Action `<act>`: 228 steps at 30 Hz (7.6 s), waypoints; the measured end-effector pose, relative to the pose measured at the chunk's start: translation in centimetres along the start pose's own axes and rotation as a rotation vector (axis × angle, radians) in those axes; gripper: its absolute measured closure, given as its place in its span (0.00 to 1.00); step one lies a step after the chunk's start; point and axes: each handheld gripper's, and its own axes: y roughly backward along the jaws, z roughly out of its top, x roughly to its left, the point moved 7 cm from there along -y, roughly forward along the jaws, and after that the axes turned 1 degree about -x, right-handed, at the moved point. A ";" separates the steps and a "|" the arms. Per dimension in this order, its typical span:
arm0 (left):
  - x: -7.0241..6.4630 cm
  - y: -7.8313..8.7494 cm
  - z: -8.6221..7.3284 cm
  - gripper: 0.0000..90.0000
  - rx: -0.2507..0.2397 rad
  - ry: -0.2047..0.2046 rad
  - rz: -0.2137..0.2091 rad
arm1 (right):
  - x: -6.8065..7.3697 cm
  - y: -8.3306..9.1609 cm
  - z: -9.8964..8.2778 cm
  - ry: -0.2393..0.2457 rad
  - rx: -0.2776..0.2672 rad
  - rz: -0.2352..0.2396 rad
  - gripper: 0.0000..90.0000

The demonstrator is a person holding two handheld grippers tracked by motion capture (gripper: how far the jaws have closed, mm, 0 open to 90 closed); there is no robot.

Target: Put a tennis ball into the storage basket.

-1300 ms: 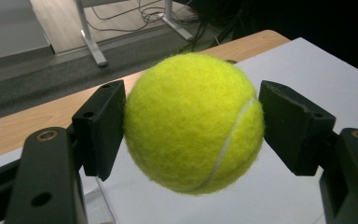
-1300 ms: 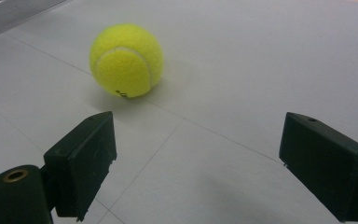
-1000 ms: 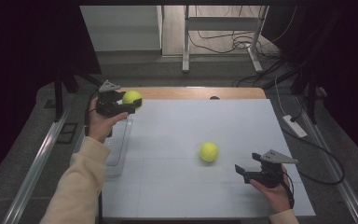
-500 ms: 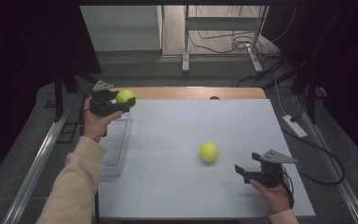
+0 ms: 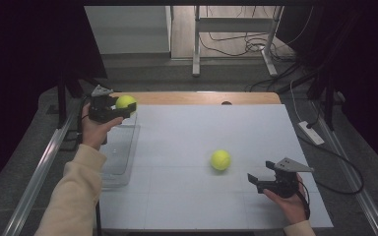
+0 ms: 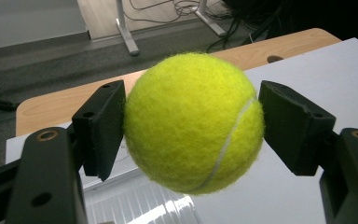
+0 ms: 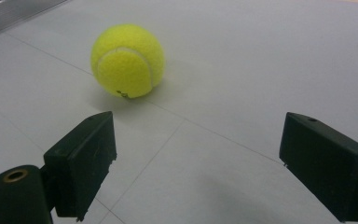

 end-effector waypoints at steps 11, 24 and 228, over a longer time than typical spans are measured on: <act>1.7 0.4 -0.3 0.30 -0.003 0.023 0.040 | 0.0 -0.1 0.0 -0.002 0.001 0.003 0.12; 3.6 0.7 -0.8 0.30 -0.004 0.062 0.098 | 0.0 -0.1 0.0 -0.002 0.000 0.002 0.12; -10.0 -0.3 -2.5 0.14 0.028 -0.136 -0.287 | -0.3 0.3 -0.2 -0.017 -0.010 0.006 0.12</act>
